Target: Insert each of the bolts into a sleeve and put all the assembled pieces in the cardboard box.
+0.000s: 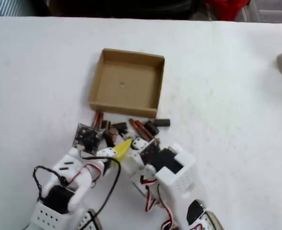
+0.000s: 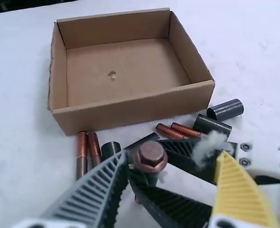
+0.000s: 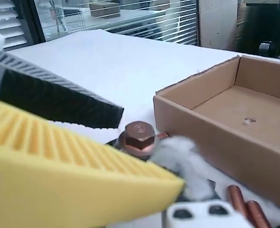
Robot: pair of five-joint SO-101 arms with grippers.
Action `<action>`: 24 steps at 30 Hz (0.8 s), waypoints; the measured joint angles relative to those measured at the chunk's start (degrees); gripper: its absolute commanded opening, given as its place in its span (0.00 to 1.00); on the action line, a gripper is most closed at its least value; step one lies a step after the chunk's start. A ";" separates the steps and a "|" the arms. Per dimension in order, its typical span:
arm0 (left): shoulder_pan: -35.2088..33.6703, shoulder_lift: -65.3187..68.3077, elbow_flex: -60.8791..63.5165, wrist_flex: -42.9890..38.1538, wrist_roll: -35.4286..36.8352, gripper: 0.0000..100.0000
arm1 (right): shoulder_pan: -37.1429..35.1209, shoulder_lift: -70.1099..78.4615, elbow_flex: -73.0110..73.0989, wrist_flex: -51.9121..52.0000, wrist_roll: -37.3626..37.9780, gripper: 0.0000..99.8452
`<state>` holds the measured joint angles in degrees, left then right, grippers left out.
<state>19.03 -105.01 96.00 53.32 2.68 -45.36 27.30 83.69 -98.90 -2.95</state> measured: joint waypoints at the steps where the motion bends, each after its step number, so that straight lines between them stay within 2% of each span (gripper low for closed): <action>1: -0.62 0.00 -0.79 0.70 0.00 0.33 | -0.09 -0.09 -0.09 0.00 0.00 0.02; 5: -3.08 0.26 -3.78 3.69 0.00 0.33 | -0.09 -0.09 -0.09 0.00 0.09 0.02; 13: -9.14 0.62 -10.20 3.87 -0.18 0.33 | 0.00 -0.09 -0.18 0.00 0.09 0.02; 17: -12.48 0.62 -14.33 3.87 2.90 0.33 | -0.09 -0.09 -0.18 0.00 0.09 0.02; 20: -15.47 0.53 -16.62 3.87 5.63 0.26 | 0.00 -0.09 -0.18 0.00 0.09 0.02; 24: -21.10 0.53 -17.32 3.87 7.38 0.05 | -0.09 -0.09 -0.18 0.00 0.09 0.02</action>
<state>-2.07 -104.48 78.68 57.19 10.07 -45.45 27.21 83.52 -98.90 -2.86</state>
